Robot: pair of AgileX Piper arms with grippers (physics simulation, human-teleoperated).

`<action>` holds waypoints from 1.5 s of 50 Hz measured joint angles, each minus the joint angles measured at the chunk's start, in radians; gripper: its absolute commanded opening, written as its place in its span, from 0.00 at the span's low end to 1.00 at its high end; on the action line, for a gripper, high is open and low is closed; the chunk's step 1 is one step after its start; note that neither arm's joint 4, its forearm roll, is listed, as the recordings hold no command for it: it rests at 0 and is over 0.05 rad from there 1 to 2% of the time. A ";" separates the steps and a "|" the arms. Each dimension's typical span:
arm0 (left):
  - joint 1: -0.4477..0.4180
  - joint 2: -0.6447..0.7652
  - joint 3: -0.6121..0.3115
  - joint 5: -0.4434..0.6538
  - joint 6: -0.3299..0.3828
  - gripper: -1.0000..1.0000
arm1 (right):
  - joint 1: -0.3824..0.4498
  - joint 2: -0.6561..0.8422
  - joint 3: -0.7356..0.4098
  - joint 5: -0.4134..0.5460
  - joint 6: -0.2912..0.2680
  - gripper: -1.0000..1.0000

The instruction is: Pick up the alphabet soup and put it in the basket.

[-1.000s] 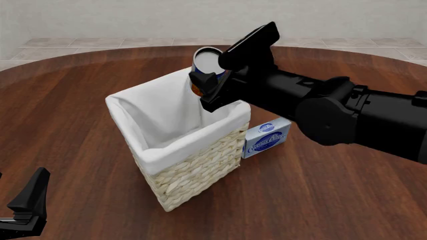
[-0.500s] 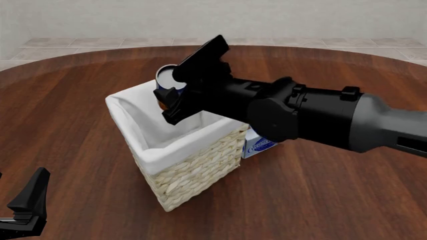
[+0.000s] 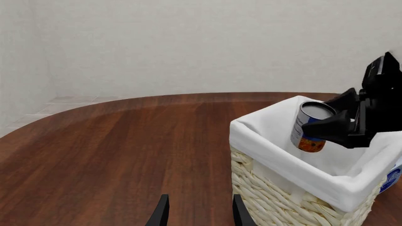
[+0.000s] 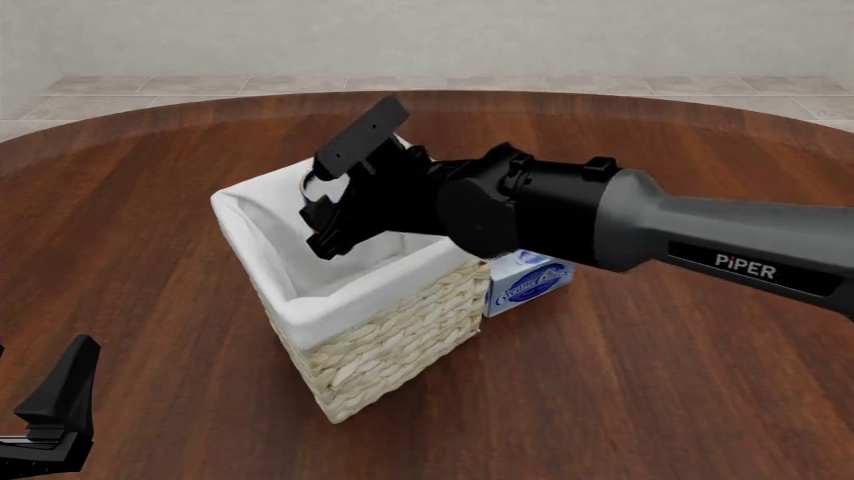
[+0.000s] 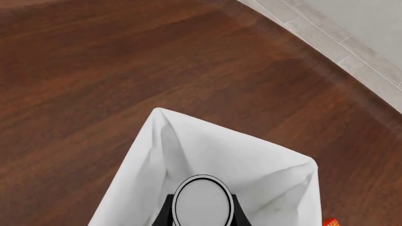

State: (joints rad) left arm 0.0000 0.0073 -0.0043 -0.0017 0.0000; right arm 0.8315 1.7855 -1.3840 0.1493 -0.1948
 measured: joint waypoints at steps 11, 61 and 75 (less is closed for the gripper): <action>0.000 0.000 0.000 0.000 0.000 1.00 | 0.000 0.061 -0.048 0.068 -0.007 0.00; 0.000 0.000 0.000 0.000 0.000 1.00 | -0.044 0.188 -0.134 0.168 -0.036 1.00; 0.000 0.000 0.000 0.000 0.000 1.00 | -0.041 0.168 -0.119 0.159 -0.029 1.00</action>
State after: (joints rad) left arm 0.0000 0.0073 -0.0043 -0.0017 0.0000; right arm 0.7904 1.9530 -1.5025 0.3088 -0.2241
